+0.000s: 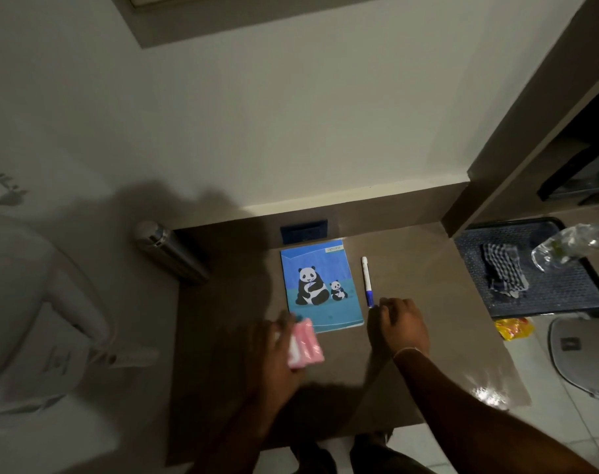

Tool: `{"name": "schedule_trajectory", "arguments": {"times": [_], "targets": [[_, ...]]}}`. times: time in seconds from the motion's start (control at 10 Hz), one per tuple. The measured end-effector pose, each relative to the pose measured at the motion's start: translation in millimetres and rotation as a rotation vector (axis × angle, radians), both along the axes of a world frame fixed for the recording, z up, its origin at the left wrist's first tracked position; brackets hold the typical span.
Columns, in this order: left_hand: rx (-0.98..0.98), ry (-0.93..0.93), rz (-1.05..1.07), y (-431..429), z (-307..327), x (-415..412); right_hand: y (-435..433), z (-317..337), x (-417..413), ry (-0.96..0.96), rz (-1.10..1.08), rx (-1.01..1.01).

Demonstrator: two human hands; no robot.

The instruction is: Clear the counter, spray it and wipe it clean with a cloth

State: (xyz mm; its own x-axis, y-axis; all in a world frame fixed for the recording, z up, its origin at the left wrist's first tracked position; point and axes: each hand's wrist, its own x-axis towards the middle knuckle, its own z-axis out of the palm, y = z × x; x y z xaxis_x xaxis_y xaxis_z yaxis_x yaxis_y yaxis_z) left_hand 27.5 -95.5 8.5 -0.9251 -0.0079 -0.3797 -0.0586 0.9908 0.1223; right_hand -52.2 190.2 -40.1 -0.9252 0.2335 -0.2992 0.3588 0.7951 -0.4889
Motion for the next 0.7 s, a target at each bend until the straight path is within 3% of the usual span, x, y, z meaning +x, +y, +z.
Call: {"name": "schedule_trajectory", "arguments": {"times": [0.1,0.2,0.4,0.5,0.7], "targets": [[0.109,-0.042,-0.190,47,-12,8,2,1,3,0.016,0.006,0.024],[0.030,-0.011,-0.323,83,-25,11,4,5,11,0.028,0.037,0.079],[-0.005,-0.084,-0.305,85,-42,7,7,4,31,0.008,0.092,0.160],[0.046,-0.032,-0.240,74,-49,7,4,8,34,-0.051,0.134,0.205],[0.215,-0.122,-0.209,61,-42,16,-9,29,35,-0.069,0.207,0.290]]}}
